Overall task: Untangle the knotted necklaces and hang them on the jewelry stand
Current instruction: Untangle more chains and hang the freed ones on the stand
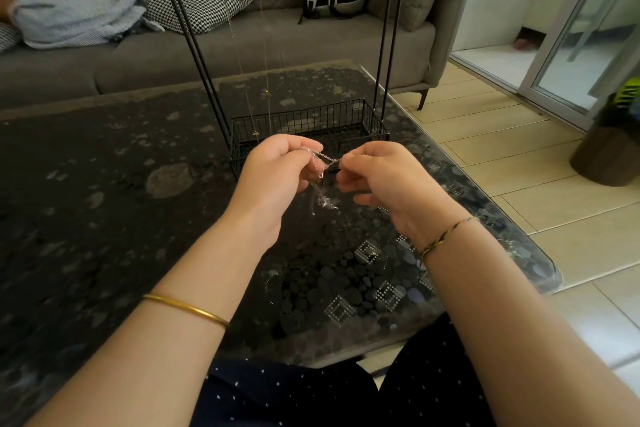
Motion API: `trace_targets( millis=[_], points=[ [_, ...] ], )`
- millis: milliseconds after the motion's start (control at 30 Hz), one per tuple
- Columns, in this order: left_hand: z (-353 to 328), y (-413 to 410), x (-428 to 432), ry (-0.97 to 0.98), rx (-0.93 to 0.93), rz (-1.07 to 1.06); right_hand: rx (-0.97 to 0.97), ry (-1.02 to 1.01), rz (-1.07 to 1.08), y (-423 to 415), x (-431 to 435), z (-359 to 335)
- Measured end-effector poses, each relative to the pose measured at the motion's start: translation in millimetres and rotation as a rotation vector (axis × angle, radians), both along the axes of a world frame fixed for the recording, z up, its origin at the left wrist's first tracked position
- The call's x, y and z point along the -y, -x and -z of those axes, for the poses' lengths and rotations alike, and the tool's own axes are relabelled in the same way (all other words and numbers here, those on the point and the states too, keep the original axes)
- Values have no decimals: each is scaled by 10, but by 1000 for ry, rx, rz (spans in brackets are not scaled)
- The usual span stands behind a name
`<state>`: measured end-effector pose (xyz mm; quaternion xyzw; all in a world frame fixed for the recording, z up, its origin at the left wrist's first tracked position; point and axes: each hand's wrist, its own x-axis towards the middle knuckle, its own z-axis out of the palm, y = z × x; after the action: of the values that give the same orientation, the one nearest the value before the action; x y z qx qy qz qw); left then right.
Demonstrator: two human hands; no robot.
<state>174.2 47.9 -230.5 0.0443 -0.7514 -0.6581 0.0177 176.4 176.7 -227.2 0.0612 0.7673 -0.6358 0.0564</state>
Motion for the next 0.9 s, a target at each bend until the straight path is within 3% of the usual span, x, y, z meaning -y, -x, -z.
trace_targets(
  millis=[467, 633, 800, 900],
  points=[
    [-98, -19, 52, -539, 81, -72, 76, 15, 72, 40, -10, 36],
    [-95, -23, 45, -390, 89, -53, -37, 23, 165, 47, -25, 48],
    [-67, -33, 47, -205, 78, 32, -25, 309, 160, 37, -8, 11],
    [-25, -23, 43, -61, 38, 30, -30, 244, 167, 30, -17, 17]
  ],
)
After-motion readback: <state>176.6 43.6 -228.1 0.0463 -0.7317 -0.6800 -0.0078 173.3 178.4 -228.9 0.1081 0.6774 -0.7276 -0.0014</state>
